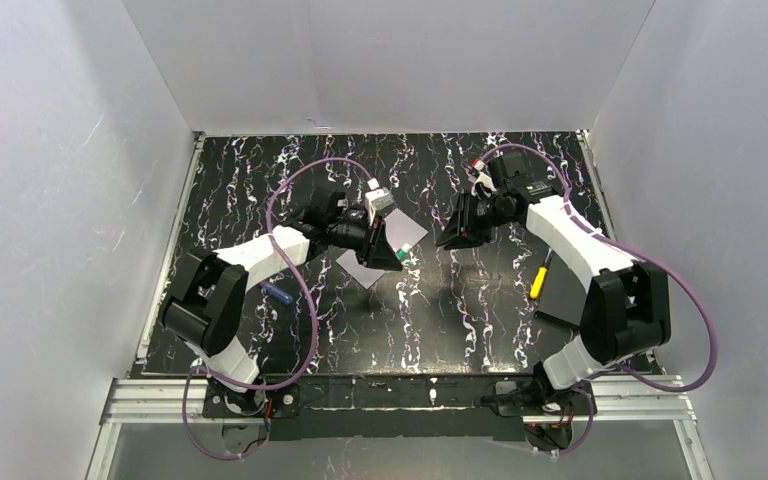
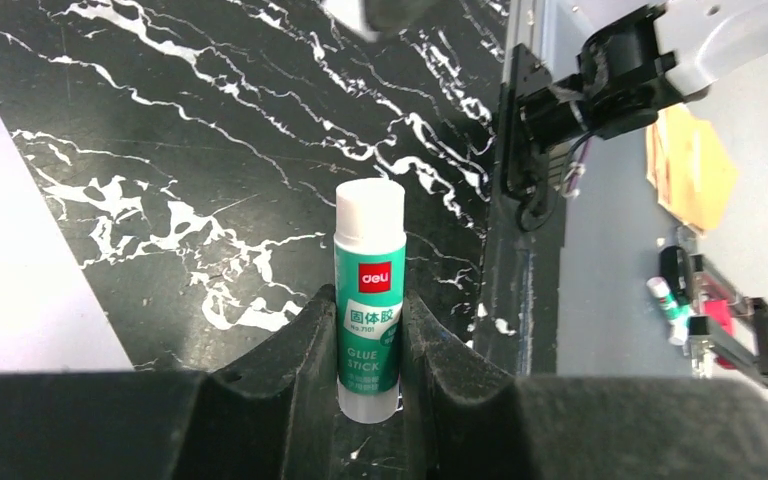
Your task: Place the letter into the envelope and seal it
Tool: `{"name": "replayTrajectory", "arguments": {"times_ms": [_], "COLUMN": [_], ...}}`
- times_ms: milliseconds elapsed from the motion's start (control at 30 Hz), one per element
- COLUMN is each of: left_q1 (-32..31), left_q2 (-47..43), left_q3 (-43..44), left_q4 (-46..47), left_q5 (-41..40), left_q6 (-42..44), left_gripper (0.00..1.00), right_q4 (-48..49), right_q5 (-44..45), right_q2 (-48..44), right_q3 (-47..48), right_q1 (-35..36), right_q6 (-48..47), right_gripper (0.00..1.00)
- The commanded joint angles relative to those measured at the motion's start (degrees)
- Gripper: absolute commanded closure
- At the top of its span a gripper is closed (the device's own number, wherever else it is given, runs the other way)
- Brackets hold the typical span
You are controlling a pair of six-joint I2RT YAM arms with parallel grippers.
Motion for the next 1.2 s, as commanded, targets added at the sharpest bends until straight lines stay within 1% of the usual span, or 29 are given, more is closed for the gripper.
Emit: {"name": "replayTrajectory", "arguments": {"times_ms": [0,67,167,333,600,767,1100,1167], "left_q1": [-1.6,-2.3,-2.6,-3.1,-3.4,-3.4,-3.4,-3.4], "left_q2": [-2.5,-2.3,-2.8,-3.3,-3.9,-4.2,-4.4,-4.0], "left_q3": [3.5,4.4,4.3,5.2,6.5,6.6,6.7,6.8], "left_q4": [-10.4,-13.1,-12.4,-12.1,-12.0,-10.8,-9.1,-6.9], "left_q5": [-3.5,-4.2,-4.7,-4.4,-2.3,-0.9,1.3,2.0], "left_q6": [13.4,16.2,16.0,16.2,16.0,14.5,11.4,10.0], "left_gripper": [1.0,1.0,1.0,1.0,1.0,1.0,1.0,1.0], "right_q4": [8.3,11.5,14.3,15.1,14.2,18.2,20.5,21.2], "right_q5": [-16.9,-19.0,-22.0,-23.0,-19.8,-19.6,-19.9,-20.3], "right_q2": [-4.7,-5.9,-6.4,-6.0,-5.3,-5.5,-4.7,-4.5], "right_q3": [-2.8,-4.3,-6.1,-6.1,-6.1,-7.0,-7.6,-7.9], "right_q1": [-0.3,-0.3,-0.2,1.0,2.0,2.2,2.4,2.5], "right_q6": [6.5,8.8,10.3,10.0,10.4,13.3,15.0,15.5], "right_gripper": [0.99,0.99,0.99,0.99,0.99,0.99,0.99,0.99]}}
